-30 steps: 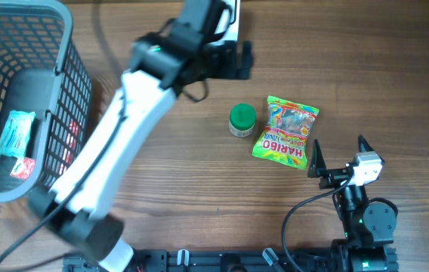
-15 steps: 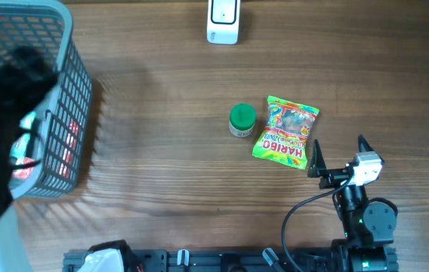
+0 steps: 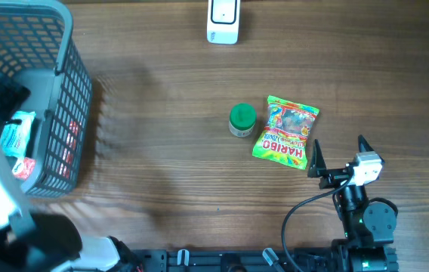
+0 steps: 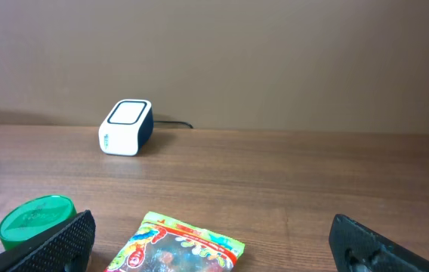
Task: Scan the item barcode
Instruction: 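Reach into the basket and grasp the green toilet tissue wipes pack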
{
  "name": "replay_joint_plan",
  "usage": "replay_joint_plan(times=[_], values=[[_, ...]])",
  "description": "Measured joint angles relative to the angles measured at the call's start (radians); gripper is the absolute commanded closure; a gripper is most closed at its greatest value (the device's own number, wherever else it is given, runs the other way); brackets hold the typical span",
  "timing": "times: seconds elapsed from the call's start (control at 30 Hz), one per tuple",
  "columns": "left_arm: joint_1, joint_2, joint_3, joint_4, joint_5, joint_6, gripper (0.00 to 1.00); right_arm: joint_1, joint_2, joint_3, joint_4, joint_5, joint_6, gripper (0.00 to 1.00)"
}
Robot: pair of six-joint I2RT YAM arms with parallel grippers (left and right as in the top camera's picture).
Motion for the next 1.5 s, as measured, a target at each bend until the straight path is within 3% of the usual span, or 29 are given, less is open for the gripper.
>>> replay_joint_plan(times=[0.2,0.7,0.9,1.1,1.2,1.27,1.37,1.4,1.47,1.5], values=[[0.0,0.159,-0.109,0.085,-0.157,0.108,0.0,0.0,0.0,0.0,0.0,0.0,0.0,0.0],[-0.001,0.388,-0.13,0.243,-0.203,0.536,0.0,0.0,0.0,0.0,0.0,0.0,0.0,0.0],[-0.001,0.413,-0.13,0.317,-0.204,0.652,0.18,0.0,0.0,0.0,0.0,0.0,0.0,0.0],[-0.001,0.454,-0.126,0.301,-0.222,0.727,0.0,0.0,0.0,0.0,0.0,0.0,0.0,0.0],[0.011,0.454,-0.126,0.309,-0.232,0.752,0.03,0.0,0.0,0.0,0.0,0.0,0.0,0.0],[0.014,0.454,-0.131,0.325,-0.232,0.786,0.11,0.0,0.0,0.0,0.0,0.0,0.0,0.0],[0.019,0.454,-0.147,0.366,-0.241,0.85,0.47,0.0,0.0,0.0,0.0,0.0,0.0,0.0],[0.021,0.454,-0.158,0.394,-0.247,0.873,0.54,0.0,0.0,0.0,0.0,0.0,0.0,0.0],[0.022,0.456,-0.179,0.442,-0.253,0.909,0.87,0.0,0.0,0.0,0.0,0.0,0.0,0.0],[0.022,0.46,-0.185,0.458,-0.262,0.918,0.96,0.0,0.0,0.0,0.0,0.0,0.0,0.0]])
